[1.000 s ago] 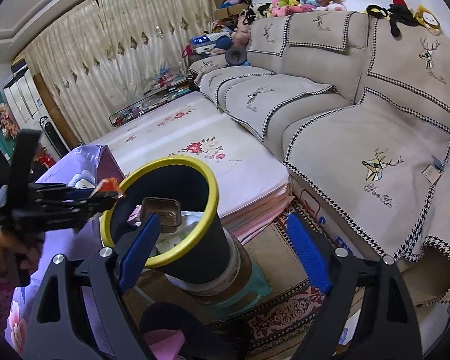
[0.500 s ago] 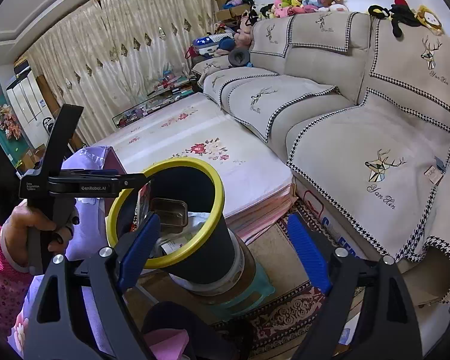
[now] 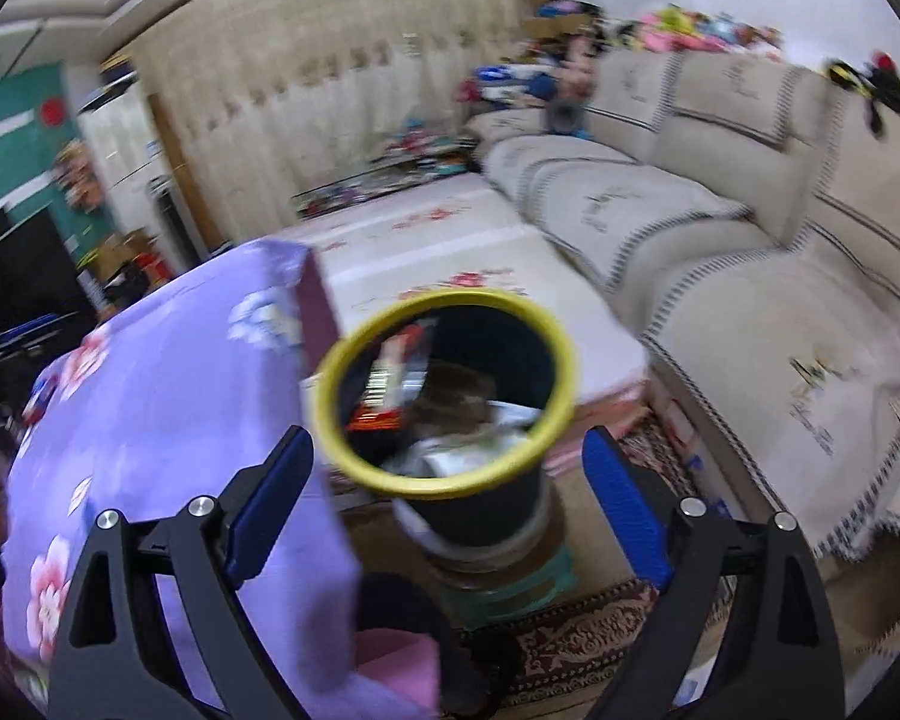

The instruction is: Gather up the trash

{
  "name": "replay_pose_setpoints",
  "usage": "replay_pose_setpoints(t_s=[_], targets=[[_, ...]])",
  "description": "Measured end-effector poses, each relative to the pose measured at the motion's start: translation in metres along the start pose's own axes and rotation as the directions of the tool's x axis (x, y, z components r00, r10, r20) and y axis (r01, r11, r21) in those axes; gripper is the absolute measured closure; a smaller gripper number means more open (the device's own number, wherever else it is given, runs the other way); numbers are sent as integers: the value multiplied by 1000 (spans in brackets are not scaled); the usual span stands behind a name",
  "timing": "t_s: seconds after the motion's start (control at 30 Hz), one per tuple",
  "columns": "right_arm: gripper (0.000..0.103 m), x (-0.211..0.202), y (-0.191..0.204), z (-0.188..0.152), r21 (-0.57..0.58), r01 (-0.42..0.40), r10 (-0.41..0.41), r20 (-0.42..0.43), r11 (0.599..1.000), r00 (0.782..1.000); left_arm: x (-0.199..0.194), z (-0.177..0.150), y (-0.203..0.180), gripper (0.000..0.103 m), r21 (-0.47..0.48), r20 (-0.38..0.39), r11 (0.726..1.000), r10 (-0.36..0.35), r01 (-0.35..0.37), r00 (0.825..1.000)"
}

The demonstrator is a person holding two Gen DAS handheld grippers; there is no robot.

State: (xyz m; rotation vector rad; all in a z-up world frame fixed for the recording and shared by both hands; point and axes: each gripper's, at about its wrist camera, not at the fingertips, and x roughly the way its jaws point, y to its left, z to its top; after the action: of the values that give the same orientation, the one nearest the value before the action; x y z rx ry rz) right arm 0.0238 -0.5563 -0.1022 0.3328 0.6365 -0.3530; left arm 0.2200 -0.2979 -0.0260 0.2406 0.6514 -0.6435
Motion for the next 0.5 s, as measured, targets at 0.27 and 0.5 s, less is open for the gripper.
replay_pose_setpoints(t_s=[0.27,0.5], targets=[[14,-21,78,-2,-141,-92,99,42,986,994,-120,-82,93,5,-220,76,925,332,-309,940],[12,-49,112,-11,-196,-124,140,65,973,988,-177,-137,124,5,-321,68,883,382,-342,922]])
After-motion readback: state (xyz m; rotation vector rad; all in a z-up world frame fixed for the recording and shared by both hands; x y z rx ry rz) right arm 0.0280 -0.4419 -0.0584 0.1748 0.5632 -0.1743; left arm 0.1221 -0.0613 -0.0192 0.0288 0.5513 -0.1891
